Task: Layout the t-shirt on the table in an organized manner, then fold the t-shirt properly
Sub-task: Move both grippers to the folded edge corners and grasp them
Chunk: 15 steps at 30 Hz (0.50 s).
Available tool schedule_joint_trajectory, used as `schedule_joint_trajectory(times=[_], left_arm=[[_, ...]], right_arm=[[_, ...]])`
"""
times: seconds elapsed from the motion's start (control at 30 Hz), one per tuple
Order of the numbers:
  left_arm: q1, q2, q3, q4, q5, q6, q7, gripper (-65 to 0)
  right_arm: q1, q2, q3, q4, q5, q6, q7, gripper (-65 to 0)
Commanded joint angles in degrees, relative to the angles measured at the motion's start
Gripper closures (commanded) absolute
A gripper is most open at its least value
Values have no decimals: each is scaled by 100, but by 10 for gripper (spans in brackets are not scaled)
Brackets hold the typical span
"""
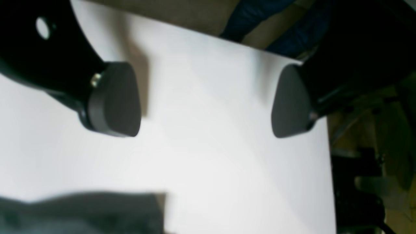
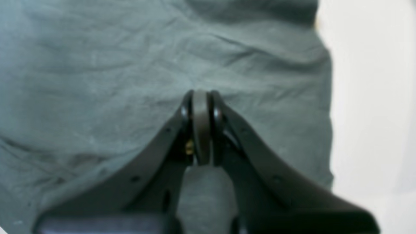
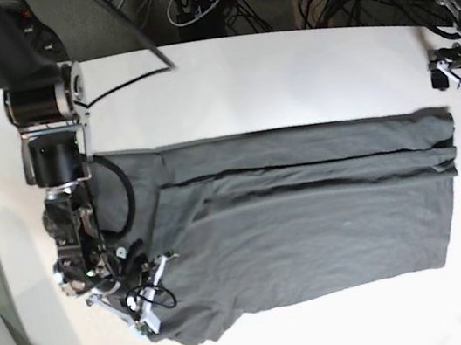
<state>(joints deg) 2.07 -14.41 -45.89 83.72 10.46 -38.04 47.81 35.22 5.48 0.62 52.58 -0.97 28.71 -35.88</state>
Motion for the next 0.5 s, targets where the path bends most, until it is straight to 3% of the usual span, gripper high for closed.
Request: schedule_joint_trajectory(times=[0.0,0.1,0.3,0.47], left_arm=[[-70,-119,-13,151,-30,20,-82,-619],[-70,-119,-13,247,-30,20,-47,-619],[-61,-110,-13,415,-30,20,-38,-619],[-123,-75,22,353,-39,20,-91,-619]], right_arm=[[271,90,21,-75,58,-9,208,-2],[289,99,30,-234,58,-9,322,-50],[131,178,21,-207,58,-9,234,-266],[-274,459,39,654,66,8,-373,-370]])
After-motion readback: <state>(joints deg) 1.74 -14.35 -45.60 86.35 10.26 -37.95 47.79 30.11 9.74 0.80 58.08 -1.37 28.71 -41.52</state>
